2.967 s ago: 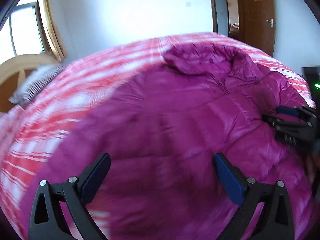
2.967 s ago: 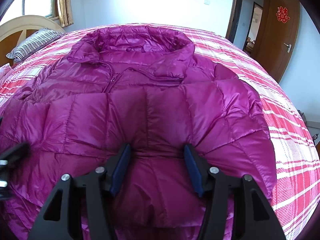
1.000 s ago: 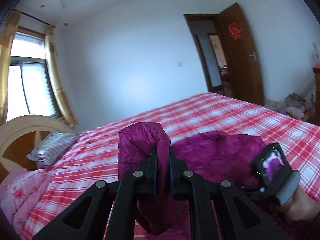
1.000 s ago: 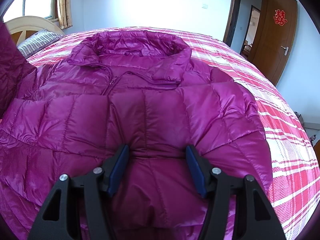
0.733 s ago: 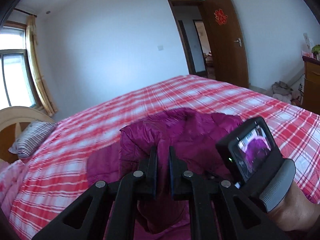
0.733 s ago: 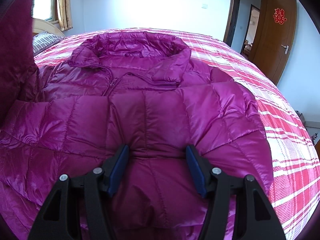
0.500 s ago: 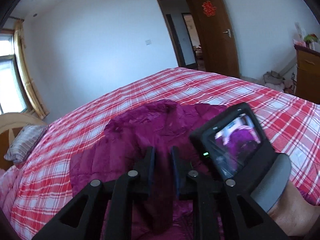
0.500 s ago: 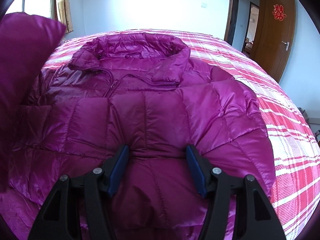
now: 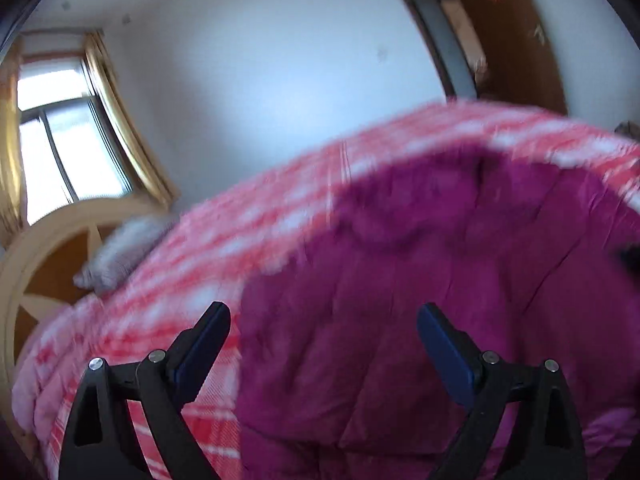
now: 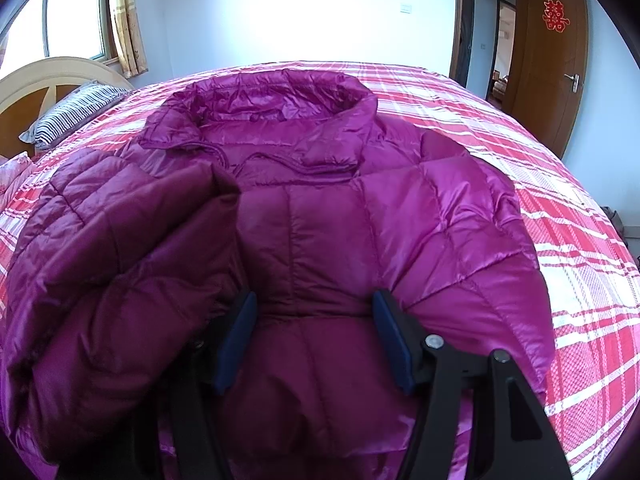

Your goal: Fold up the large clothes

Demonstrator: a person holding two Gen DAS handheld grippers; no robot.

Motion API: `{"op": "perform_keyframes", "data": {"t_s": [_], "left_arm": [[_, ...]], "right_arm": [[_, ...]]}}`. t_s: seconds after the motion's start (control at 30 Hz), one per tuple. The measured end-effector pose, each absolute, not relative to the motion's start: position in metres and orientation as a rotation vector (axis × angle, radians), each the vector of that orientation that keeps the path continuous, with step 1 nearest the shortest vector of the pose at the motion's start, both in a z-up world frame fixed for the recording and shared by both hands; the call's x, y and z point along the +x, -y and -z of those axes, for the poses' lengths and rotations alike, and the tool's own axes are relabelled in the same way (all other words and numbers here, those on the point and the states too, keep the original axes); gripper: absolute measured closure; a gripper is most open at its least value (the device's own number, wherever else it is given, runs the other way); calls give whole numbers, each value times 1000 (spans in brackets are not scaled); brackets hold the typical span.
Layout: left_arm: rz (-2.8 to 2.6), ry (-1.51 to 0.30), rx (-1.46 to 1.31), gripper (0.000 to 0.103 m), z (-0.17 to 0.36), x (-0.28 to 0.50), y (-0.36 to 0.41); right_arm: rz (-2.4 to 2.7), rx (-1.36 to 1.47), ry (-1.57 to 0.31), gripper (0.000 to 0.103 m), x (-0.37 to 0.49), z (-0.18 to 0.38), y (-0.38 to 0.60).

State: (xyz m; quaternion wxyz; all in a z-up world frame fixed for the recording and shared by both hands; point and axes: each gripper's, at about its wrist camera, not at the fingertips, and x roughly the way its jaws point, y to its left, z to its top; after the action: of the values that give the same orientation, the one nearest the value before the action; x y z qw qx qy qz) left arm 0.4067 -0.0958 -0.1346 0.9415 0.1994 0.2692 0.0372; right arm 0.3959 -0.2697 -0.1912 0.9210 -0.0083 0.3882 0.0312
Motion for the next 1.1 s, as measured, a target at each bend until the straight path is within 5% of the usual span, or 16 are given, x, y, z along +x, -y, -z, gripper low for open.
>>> {"op": "perform_keyframes", "data": {"t_s": [0.27, 0.37, 0.5, 0.8, 1.1], "left_arm": [[-48, -602, 432, 8, 166, 410, 106], [-50, -598, 443, 8, 167, 409, 111], [-24, -615, 391, 8, 168, 412, 103], [-137, -474, 207, 8, 114, 405, 36], [-7, -546, 214, 8, 111, 456, 56]], "right_arm": [[52, 271, -611, 39, 354, 158, 329], [98, 285, -556, 61, 332, 128, 332], [-109, 220, -554, 61, 336, 96, 283], [-208, 159, -745, 60, 376, 161, 243], [-218, 152, -761, 57, 372, 174, 249]]}}
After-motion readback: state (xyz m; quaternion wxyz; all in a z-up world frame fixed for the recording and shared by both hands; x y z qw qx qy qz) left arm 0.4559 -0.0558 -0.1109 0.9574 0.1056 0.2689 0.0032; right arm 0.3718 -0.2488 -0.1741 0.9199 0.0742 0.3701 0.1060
